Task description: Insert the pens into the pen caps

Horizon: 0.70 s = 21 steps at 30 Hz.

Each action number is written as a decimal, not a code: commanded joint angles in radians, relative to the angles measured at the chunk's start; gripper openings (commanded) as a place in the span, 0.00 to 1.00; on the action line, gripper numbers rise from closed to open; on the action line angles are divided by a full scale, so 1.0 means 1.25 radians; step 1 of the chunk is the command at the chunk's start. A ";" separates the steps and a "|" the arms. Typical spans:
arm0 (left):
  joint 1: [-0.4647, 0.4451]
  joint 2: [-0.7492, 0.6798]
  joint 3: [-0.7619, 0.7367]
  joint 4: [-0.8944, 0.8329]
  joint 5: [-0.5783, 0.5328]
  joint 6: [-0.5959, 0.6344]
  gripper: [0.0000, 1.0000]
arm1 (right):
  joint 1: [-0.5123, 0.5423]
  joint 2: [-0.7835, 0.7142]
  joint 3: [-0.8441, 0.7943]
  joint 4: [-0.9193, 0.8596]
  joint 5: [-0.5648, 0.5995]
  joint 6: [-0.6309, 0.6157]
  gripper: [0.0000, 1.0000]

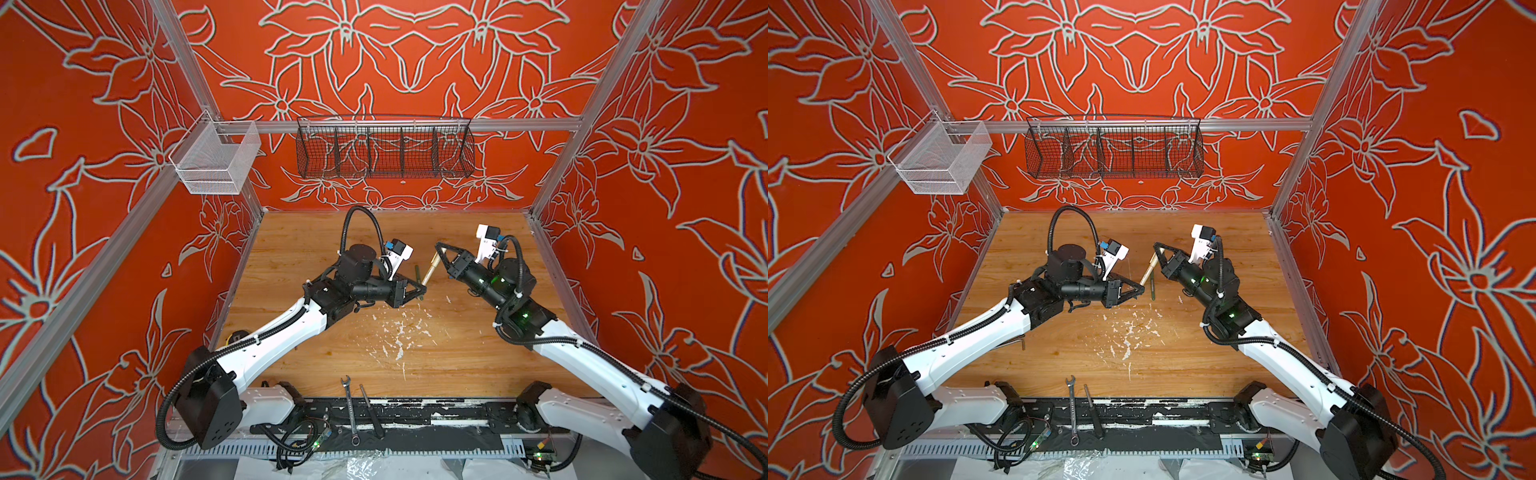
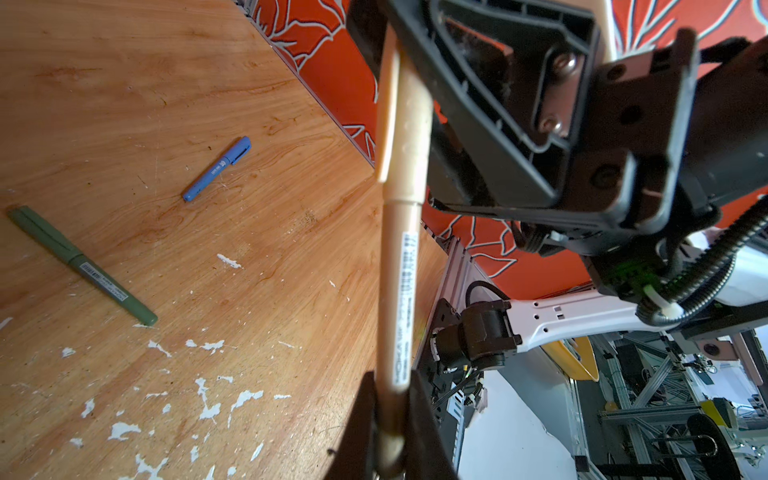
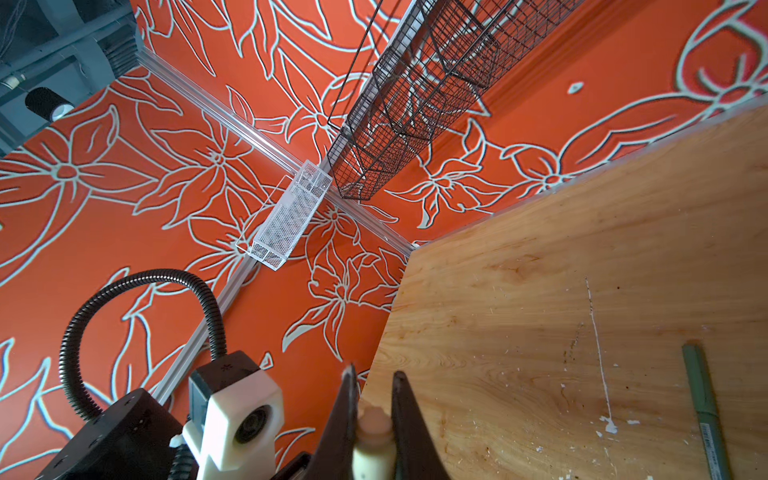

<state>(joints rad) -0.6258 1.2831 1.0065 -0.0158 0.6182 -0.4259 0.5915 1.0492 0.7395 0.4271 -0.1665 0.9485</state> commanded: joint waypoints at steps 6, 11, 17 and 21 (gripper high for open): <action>0.060 -0.007 0.092 0.155 -0.163 -0.031 0.00 | 0.086 0.000 -0.002 -0.203 -0.199 -0.041 0.00; 0.061 -0.031 0.059 0.075 -0.226 -0.016 0.00 | 0.088 -0.018 0.020 -0.290 -0.149 -0.087 0.00; 0.071 -0.048 0.016 0.160 -0.250 -0.054 0.00 | 0.137 0.073 -0.001 -0.160 -0.194 -0.034 0.00; 0.082 -0.039 0.056 0.174 -0.265 -0.062 0.00 | 0.153 0.074 -0.036 -0.096 -0.188 0.007 0.00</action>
<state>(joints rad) -0.6060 1.2312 0.9798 -0.1390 0.5621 -0.4137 0.6746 1.1427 0.7708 0.4164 -0.1383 0.9260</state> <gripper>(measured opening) 0.108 0.143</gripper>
